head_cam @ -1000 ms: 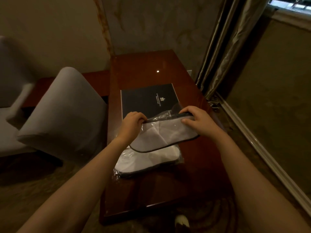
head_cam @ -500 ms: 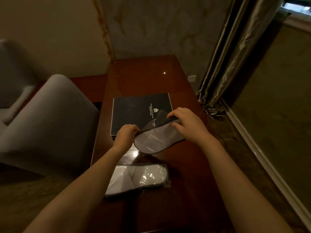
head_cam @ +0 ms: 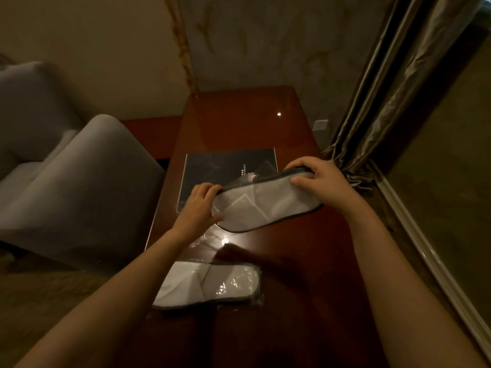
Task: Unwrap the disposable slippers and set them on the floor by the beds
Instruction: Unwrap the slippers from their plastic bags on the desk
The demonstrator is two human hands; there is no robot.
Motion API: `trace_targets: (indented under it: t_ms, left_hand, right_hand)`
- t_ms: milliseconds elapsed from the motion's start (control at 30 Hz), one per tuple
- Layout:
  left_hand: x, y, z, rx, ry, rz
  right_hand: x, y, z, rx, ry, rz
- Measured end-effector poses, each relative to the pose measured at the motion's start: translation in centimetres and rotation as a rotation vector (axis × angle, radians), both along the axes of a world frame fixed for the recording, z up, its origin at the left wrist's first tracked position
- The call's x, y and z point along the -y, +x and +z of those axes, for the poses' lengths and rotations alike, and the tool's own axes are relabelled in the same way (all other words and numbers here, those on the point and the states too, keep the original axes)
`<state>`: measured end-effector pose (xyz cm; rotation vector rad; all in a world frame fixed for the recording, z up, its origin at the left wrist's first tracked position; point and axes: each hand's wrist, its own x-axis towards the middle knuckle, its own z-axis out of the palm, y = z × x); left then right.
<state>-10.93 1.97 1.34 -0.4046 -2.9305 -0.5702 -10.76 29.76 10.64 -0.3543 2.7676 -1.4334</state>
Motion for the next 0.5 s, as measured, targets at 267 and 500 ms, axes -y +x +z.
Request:
trace_targets:
  t_ms: [267, 500]
  left_hand:
    - [1.0, 0.4, -0.7, 0.078, 0.047, 0.146]
    - [-0.1, -1.0, -1.4, 0.074, 0.011, 0.288]
  right_hand:
    - [-3.9, 0.9, 0.2, 0.038, -0.047, -0.145]
    - [-3.0, 1.9, -0.7, 0.044, -0.143, -0.307]
